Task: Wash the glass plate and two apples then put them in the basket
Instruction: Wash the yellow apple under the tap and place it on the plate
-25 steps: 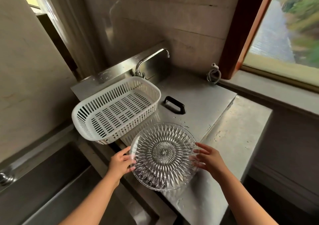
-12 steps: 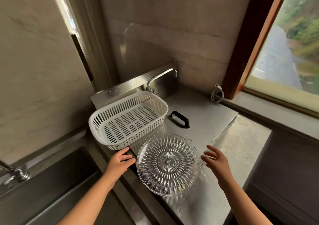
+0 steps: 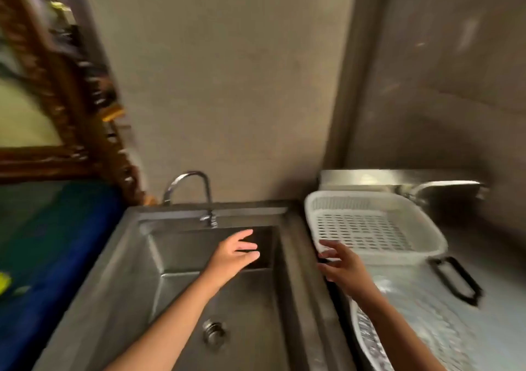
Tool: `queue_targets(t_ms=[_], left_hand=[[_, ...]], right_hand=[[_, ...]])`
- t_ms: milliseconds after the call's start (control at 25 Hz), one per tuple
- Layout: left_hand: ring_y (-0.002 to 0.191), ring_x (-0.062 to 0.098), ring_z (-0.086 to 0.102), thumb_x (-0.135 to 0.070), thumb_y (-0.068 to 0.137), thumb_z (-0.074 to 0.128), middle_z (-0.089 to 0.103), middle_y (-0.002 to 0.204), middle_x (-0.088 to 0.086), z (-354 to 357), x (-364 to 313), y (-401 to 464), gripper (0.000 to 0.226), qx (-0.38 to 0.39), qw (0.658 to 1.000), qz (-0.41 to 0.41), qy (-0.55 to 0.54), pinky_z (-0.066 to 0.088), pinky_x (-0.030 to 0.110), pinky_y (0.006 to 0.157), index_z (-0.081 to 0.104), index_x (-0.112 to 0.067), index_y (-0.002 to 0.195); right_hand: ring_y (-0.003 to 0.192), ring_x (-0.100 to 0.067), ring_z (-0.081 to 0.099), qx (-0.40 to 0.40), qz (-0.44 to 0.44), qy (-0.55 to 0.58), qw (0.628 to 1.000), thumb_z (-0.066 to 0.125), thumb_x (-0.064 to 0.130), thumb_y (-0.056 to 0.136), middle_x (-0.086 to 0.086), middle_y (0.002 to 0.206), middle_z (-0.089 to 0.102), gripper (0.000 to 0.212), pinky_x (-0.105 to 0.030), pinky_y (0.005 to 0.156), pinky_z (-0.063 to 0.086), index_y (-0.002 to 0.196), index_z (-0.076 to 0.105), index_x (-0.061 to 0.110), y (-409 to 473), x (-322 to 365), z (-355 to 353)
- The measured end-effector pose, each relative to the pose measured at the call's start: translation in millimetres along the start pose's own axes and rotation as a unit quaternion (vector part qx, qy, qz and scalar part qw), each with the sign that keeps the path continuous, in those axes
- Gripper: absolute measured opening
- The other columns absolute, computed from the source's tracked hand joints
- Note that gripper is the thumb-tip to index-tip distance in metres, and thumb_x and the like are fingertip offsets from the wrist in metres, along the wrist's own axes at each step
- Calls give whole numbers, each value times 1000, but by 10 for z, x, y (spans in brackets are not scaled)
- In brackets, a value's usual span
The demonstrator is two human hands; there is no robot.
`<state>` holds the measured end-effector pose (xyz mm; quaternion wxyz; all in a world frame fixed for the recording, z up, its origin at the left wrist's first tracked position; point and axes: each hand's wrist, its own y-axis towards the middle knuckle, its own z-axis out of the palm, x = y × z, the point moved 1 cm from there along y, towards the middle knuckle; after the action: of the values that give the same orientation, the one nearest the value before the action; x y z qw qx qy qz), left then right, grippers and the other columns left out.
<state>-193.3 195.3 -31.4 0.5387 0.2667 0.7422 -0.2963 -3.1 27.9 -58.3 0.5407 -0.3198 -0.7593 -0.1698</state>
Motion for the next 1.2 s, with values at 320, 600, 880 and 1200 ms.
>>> queue_targets(t_ms=[320,600,880,1200], left_hand=[[90,16,58,-2,80,66,65,112,20,-2240,1152,-1337,50,-307,942,-129,-43,46,7,64,51,-6,128],[86,24,56,7,79,64,59,103,19,-3795,2106,-2277,54,-462,853,-227,-88,49,12,53,48,1,129],[115,36,53,-8,94,43,52,128,18,-5110,2833,-2212,40,-456,828,-270,-184,39,46,96,40,-9,134],[104,18,57,-24,91,52,56,121,3,-5650,3321,-1509,42,-435,819,-301,-224,52,37,83,45,-20,133]], right_hand=[[82,-19,65,287,-81,-56,953,75,10,74,-2,98,63,49,-38,75,53,119,57,19,295,889,2823],[73,-20,56,402,-54,-72,911,75,3,73,-2,93,55,51,-22,61,45,120,56,8,-37,1357,5099],[114,-18,55,443,-17,-78,893,77,29,72,-5,129,55,68,-25,90,46,133,47,19,-368,1484,6918],[114,-17,58,383,13,-74,921,74,32,73,-3,137,51,76,-19,83,42,139,39,20,-352,1466,7935]])
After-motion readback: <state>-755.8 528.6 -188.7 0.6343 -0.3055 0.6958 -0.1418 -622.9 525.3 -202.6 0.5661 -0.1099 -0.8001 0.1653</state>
